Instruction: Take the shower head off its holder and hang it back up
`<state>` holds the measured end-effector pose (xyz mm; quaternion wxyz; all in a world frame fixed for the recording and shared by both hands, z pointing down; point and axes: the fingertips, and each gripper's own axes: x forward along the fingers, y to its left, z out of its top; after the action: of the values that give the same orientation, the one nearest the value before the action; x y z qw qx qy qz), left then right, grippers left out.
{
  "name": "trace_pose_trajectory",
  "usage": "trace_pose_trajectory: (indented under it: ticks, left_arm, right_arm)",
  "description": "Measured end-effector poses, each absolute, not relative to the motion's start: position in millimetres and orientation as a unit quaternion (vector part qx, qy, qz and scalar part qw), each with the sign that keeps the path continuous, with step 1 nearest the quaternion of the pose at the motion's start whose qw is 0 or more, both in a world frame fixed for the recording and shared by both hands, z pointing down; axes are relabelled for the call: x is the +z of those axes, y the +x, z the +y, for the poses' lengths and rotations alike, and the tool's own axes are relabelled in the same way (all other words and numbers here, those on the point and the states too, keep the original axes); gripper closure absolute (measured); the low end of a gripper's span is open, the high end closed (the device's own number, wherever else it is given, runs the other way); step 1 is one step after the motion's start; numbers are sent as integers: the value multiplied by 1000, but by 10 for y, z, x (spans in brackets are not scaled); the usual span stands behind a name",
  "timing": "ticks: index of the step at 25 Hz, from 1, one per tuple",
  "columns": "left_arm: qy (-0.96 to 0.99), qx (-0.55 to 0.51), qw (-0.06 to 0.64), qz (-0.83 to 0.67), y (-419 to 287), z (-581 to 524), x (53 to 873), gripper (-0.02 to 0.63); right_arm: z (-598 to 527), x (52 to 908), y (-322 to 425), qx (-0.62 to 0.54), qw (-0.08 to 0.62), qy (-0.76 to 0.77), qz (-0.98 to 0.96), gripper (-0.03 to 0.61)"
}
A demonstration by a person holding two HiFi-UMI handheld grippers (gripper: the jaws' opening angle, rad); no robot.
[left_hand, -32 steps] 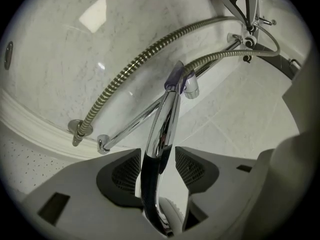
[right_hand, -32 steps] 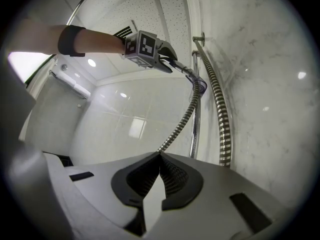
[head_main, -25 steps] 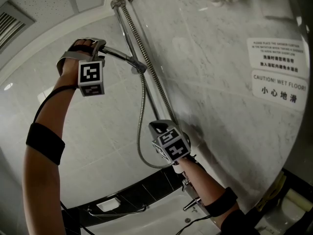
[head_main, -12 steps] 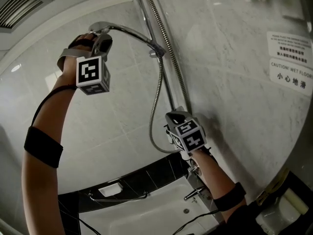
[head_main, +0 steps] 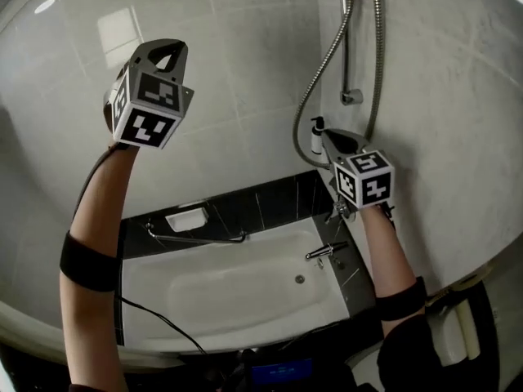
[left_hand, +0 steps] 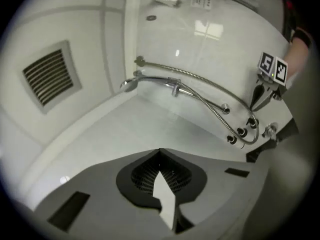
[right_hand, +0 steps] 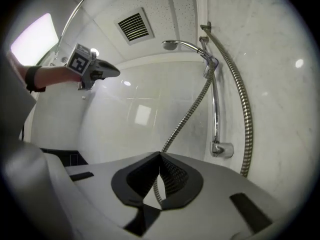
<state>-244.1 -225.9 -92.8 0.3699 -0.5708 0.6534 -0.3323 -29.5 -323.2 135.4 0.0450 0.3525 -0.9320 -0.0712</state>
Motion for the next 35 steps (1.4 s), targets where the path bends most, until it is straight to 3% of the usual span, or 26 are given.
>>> trace_pose_trajectory:
  ticks: [8, 19, 28, 35]
  left_arm:
    - [-623, -230, 182, 725, -3278, -1491, 951, 614]
    - [-588, -143, -24, 796, -3700, -371, 3023, 614]
    - [-569, -99, -104, 809, -3771, 227, 3844, 614]
    - [-561, -94, -122, 813, -3756, 451, 4057, 614]
  right_arm:
    - [-2761, 2307, -702, -29, 83, 309, -947, 555]
    - [-2028, 3350, -1182, 15, 120, 245, -962, 554]
    - [-1734, 3803, -1214, 33, 146, 232, -961, 554]
    - [-1663, 3957, -1169, 42, 158, 233, -959, 554]
